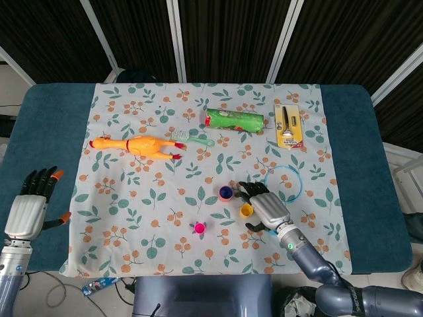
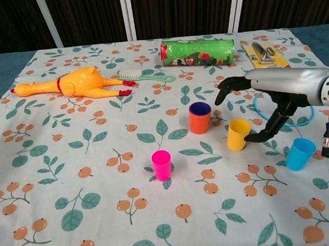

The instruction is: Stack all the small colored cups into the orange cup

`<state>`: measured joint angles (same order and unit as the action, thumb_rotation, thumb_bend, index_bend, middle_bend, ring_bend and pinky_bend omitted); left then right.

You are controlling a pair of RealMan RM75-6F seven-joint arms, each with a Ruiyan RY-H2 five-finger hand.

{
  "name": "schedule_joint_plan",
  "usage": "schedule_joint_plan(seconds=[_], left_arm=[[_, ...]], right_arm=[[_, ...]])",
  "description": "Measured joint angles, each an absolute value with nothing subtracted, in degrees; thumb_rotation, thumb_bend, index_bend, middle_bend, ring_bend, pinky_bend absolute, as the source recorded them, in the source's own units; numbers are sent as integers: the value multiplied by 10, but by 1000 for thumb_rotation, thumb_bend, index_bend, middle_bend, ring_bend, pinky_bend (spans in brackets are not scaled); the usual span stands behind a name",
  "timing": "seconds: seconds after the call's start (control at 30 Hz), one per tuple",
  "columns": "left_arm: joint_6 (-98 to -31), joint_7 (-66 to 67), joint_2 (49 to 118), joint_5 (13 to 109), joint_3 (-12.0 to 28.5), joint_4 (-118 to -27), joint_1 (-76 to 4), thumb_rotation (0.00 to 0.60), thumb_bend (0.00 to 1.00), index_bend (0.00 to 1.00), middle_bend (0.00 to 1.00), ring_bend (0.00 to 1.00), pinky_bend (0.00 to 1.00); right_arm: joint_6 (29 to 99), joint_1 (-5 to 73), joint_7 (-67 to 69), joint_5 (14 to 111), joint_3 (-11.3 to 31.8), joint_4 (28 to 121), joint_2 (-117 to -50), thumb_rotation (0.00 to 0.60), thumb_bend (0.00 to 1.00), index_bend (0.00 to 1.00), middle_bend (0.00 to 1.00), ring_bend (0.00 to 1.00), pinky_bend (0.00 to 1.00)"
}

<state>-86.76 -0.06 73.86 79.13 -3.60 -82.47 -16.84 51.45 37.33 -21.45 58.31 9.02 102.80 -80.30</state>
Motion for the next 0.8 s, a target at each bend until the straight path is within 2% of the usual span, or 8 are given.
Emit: schedule_joint_plan(seconds=[0.23, 0.8], left_arm=[[-863, 2, 740, 798, -22, -823, -159, 600, 127, 100, 20, 0, 0], [-846, 4, 740, 810, -5, -824, -148, 600, 127, 123, 20, 0, 0]], right_arm=[[523, 386, -223, 562, 88, 1000, -826, 600, 341, 309, 0, 0, 67], [529, 389, -207, 557, 79, 977, -827, 600, 341, 395, 0, 0, 89]])
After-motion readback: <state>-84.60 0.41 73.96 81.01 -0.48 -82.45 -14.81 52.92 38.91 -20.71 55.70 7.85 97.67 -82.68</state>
